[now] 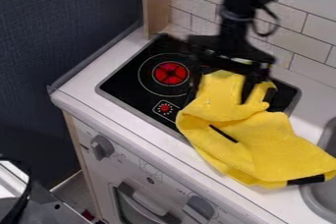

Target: Unfold the cloth from right to left

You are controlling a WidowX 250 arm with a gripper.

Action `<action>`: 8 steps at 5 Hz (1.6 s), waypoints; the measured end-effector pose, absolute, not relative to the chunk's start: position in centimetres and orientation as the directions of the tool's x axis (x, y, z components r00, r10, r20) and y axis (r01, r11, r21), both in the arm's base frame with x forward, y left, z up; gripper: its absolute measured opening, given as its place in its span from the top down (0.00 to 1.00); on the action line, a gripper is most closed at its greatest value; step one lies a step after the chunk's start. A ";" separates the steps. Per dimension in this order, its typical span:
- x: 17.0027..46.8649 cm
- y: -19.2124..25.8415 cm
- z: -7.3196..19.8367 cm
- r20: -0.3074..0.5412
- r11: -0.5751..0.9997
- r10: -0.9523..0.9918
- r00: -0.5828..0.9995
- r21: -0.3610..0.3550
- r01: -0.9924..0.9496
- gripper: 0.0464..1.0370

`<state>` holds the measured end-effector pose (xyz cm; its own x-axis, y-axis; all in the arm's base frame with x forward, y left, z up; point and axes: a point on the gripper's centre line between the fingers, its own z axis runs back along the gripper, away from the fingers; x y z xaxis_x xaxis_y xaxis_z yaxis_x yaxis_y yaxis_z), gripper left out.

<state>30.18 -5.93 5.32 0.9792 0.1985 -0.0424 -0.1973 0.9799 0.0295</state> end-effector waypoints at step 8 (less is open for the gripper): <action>38.6 -9.1 -2.3 -0.136 0.989 0.147 0.980 0.026 -0.145 0.85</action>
